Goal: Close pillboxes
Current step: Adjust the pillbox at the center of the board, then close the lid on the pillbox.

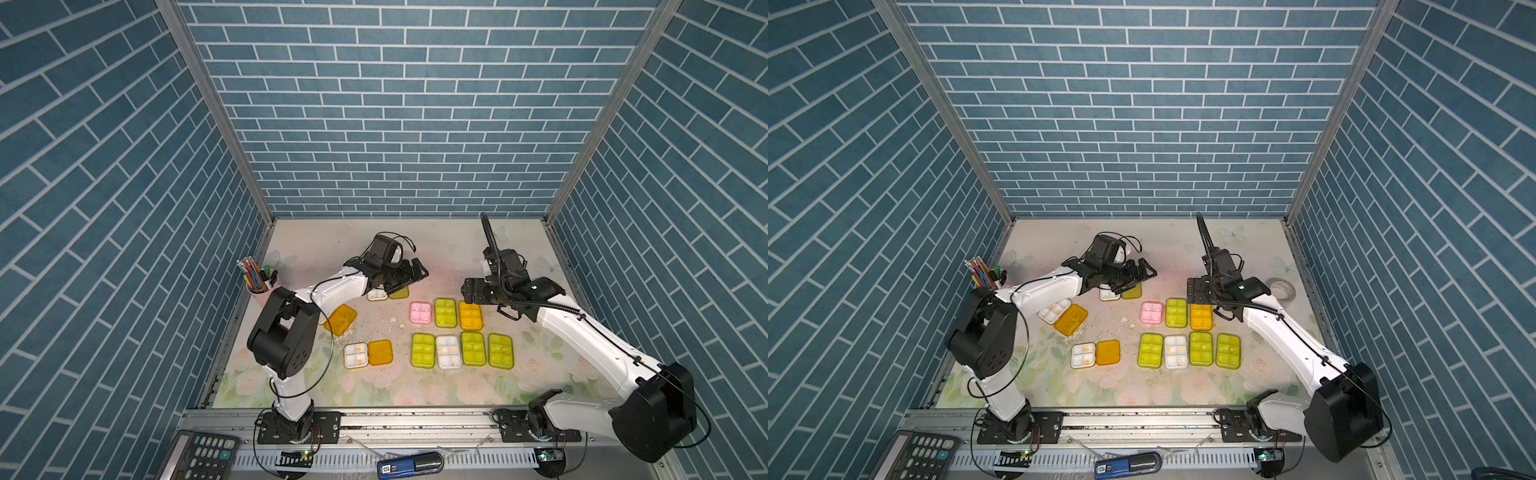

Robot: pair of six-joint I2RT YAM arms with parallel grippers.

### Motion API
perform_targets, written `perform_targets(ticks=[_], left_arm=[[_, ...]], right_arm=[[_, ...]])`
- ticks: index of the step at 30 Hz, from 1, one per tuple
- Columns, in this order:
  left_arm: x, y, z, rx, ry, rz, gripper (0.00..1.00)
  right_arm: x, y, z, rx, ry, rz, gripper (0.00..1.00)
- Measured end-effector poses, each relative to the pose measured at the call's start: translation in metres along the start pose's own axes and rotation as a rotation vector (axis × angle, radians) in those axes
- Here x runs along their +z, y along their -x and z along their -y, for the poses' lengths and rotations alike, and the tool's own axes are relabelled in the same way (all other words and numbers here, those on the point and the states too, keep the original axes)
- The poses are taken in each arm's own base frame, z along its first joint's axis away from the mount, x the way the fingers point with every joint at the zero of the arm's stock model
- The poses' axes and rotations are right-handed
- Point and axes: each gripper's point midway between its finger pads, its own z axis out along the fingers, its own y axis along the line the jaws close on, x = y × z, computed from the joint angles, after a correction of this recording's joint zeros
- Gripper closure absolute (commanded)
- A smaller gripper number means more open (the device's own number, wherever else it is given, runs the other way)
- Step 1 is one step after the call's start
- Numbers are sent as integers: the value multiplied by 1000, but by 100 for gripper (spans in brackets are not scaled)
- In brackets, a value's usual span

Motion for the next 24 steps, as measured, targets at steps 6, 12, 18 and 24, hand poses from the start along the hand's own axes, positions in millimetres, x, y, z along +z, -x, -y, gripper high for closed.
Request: perform_targets(ticks=[6, 12, 18, 24], left_arm=[[-58, 48, -8, 10, -11, 132, 2], [-79, 81, -92, -181, 64, 203, 2], [-55, 68, -132, -283, 107, 121, 2], [-41, 59, -155, -363, 129, 70, 2]], right_arm=[[26, 17, -30, 22, 121, -24, 15], [69, 28, -65, 77, 252, -123, 24], [113, 31, -94, 119, 338, -213, 25], [153, 30, -119, 153, 410, -287, 29]])
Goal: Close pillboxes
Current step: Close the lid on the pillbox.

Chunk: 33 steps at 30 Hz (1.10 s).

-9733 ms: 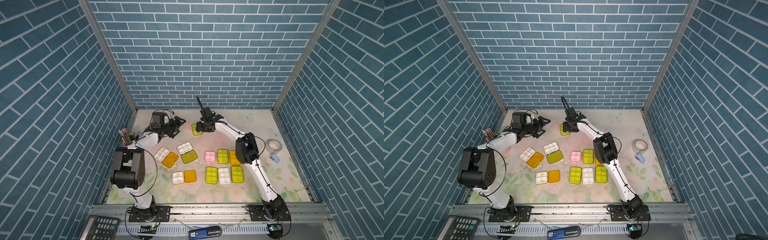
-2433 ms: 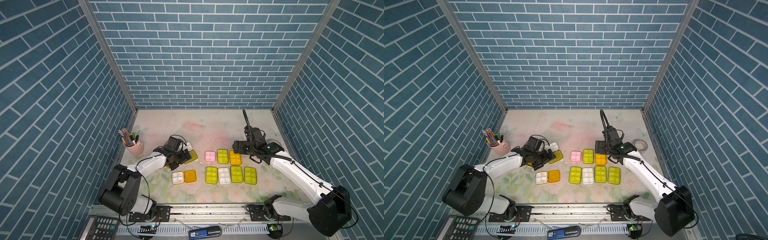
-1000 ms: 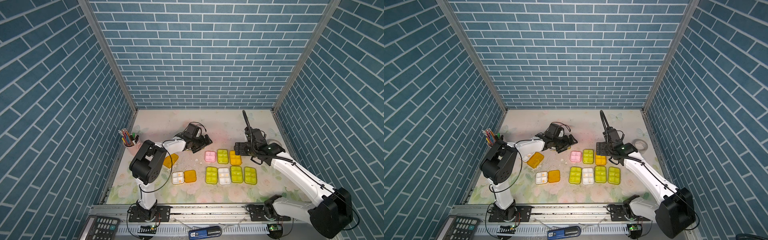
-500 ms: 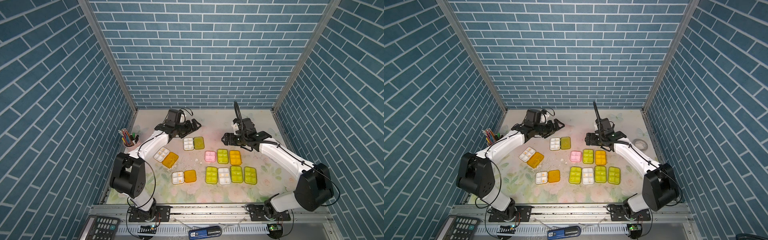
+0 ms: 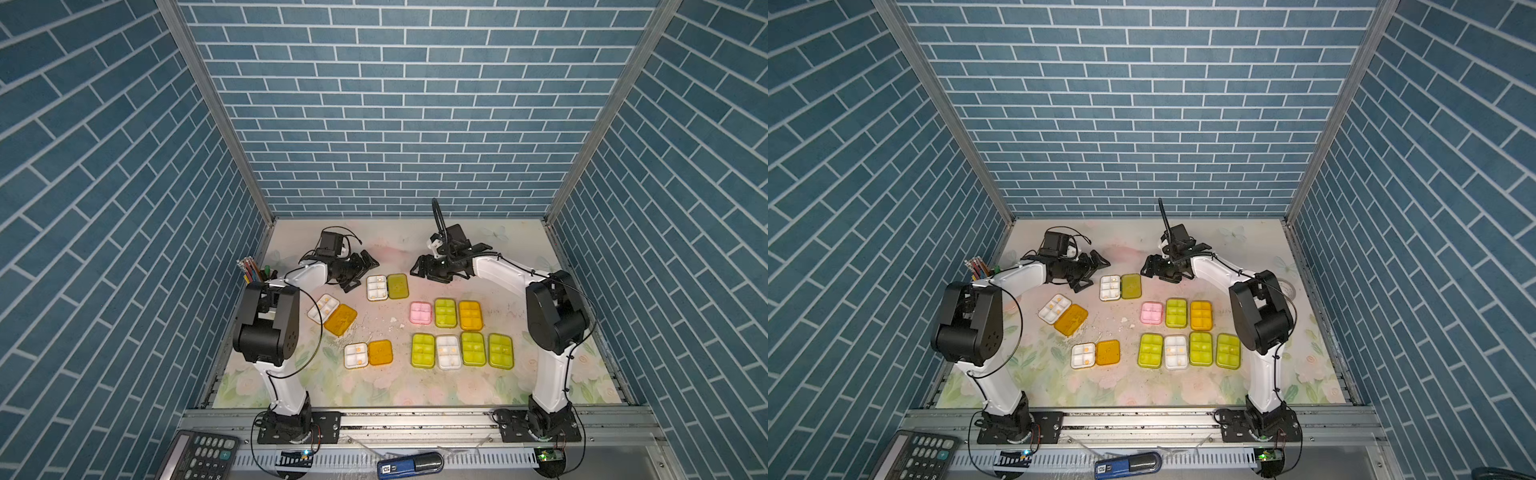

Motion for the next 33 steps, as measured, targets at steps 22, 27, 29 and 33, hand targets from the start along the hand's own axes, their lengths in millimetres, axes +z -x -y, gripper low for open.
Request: perform_targets(ticks=[22, 27, 29, 33], left_arm=[[26, -5, -16, -119, -45, -56, 2], [26, -5, -16, -124, -46, -57, 2], [26, -5, -16, -125, -47, -59, 1], [26, -5, -16, -127, -48, -60, 2]], right_arm=[[61, -4, 7, 121, 99, -97, 33], [66, -1, 1, 139, 140, -93, 34], [67, 0, -1, 148, 163, -93, 34], [68, -1, -4, 169, 186, -94, 34]])
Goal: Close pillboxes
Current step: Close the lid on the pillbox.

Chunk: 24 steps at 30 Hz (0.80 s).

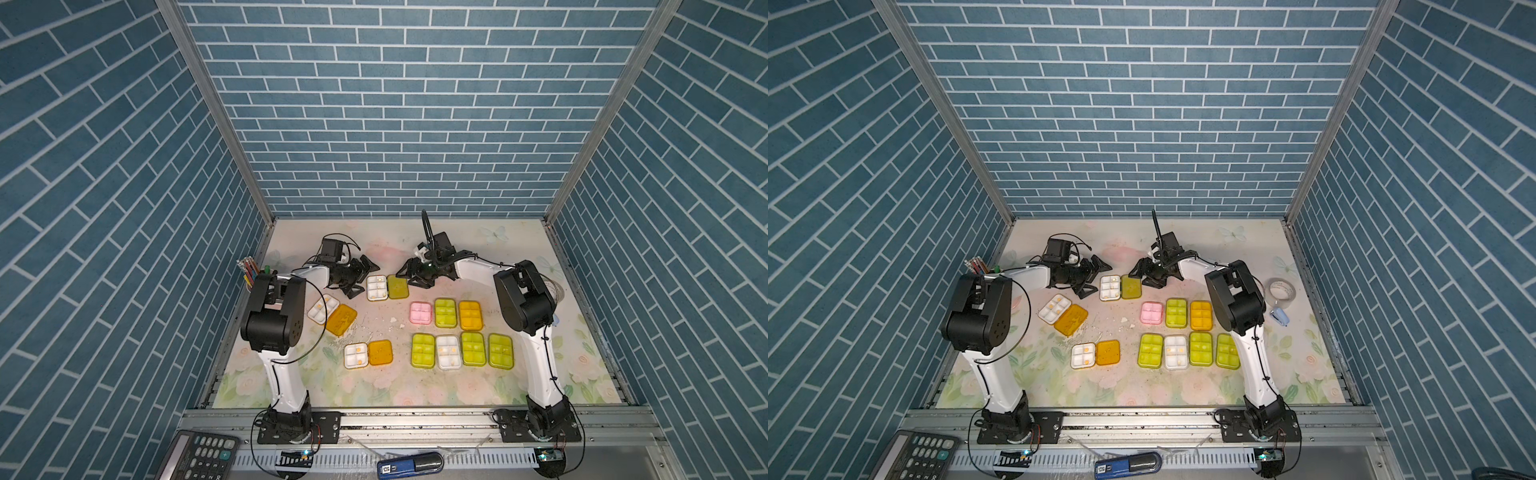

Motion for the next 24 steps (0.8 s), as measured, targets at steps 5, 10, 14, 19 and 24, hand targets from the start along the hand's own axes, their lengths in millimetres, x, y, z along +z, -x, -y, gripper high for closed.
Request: perform_targets(ticks=[5, 10, 14, 19, 24], left_arm=[[3, 0, -1, -3, -3, -8, 2], [3, -1, -1, -4, -8, -11, 2], [3, -1, -1, -4, -8, -11, 2], [3, -1, 1, -5, -12, -13, 1], [9, -5, 6, -9, -42, -32, 2]], right_arm=[[2, -2, -5, 21, 37, -8, 34], [3, -3, -6, 28, 59, -10, 34], [3, -3, -8, 34, 70, -8, 34], [4, -2, -8, 36, 76, -4, 34], [-1, 0, -14, 24, 84, 8, 35]])
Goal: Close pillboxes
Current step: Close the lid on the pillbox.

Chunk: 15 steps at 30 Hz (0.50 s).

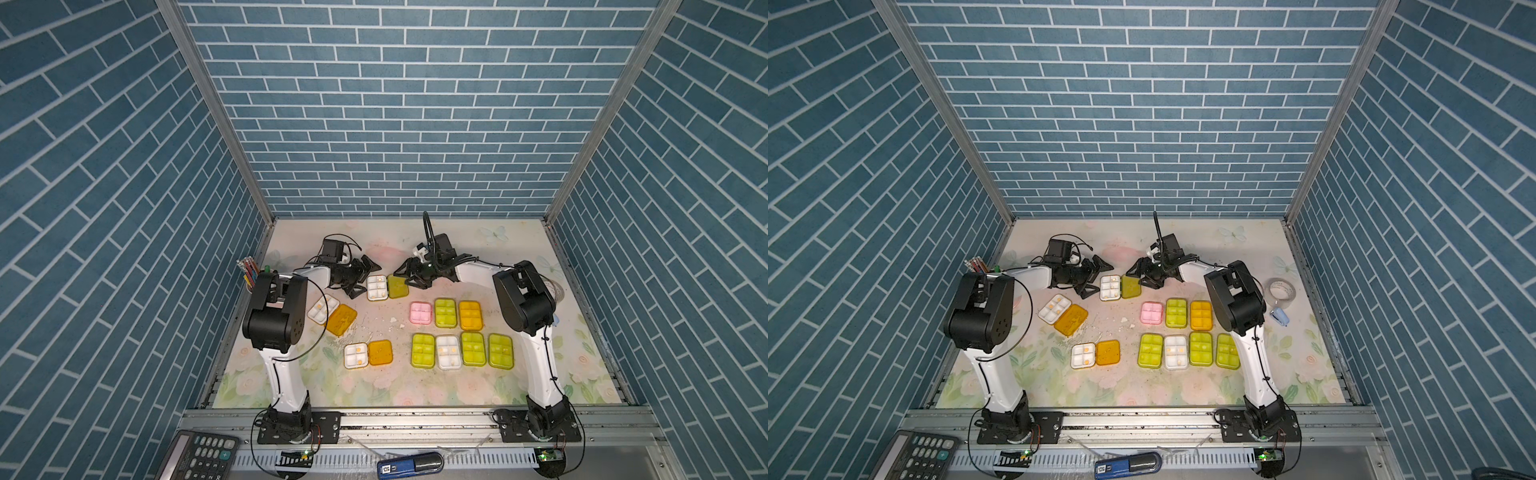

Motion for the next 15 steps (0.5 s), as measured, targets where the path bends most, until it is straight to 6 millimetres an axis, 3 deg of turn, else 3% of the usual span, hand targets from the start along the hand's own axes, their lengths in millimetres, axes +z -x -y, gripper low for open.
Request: perform_targets(ticks=[7, 15], left_arm=[[5, -9, 5, -7, -28, -23, 2], [9, -14, 10, -42, -82, -40, 2]], right_arm=[[-17, 4, -26, -38, 28, 34, 35], [-20, 2, -37, -56, 38, 37, 35]])
